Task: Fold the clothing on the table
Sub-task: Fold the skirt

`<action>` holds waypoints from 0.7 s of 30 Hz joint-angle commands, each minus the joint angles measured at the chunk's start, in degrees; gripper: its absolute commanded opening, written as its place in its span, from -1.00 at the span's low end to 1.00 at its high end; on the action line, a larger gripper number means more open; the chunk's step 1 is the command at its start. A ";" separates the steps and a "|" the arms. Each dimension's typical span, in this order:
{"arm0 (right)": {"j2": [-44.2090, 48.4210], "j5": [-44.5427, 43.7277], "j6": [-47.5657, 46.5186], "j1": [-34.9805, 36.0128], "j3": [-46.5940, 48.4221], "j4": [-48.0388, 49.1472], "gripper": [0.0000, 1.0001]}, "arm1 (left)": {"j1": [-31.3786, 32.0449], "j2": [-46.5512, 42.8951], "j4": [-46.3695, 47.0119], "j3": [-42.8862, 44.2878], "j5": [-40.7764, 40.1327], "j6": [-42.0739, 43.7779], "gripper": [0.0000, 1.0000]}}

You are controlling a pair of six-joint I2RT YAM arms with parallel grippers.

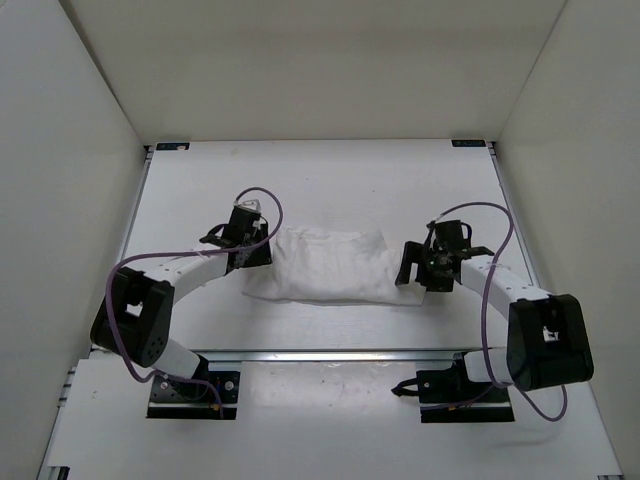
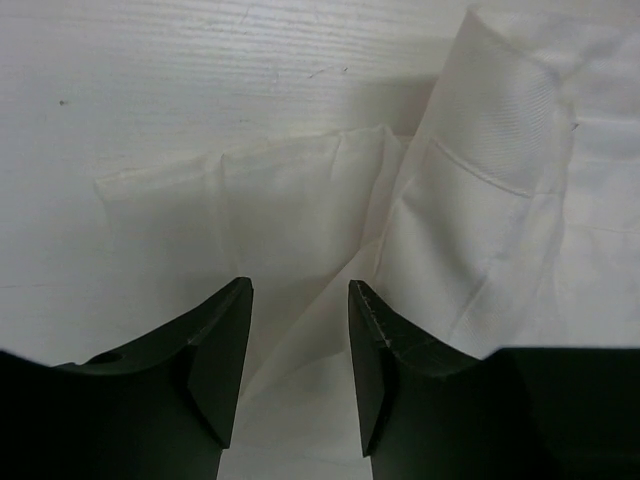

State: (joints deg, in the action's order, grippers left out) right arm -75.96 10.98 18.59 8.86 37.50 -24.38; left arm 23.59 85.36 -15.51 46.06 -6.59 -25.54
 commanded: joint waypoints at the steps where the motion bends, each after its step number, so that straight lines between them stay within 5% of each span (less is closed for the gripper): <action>1: -1.82 1.67 2.32 0.45 -1.72 5.65 0.63 | -0.65 -0.46 -0.23 -1.32 1.58 -0.82 0.02; 4: -3.22 3.16 2.33 0.28 -2.51 7.06 0.56 | -0.48 -0.11 -0.40 -1.15 1.84 -0.48 -0.07; 7: -4.01 5.01 2.42 -0.51 -3.13 9.52 0.24 | -0.83 0.94 -0.32 -0.45 3.25 -0.56 -0.11; 14: -7.09 6.59 1.45 -1.21 -1.81 9.62 -0.88 | -0.21 2.79 -0.75 -0.18 4.48 -0.56 -0.12; 21: -4.20 6.06 -1.53 -5.08 3.71 6.81 -1.00 | 1.45 6.48 -0.22 1.04 7.46 -1.00 -0.38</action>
State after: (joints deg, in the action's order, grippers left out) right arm -81.93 18.09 19.64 6.02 37.34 -15.86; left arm 23.66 90.08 -15.94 45.43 -1.91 -26.20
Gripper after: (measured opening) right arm 0.011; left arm 0.325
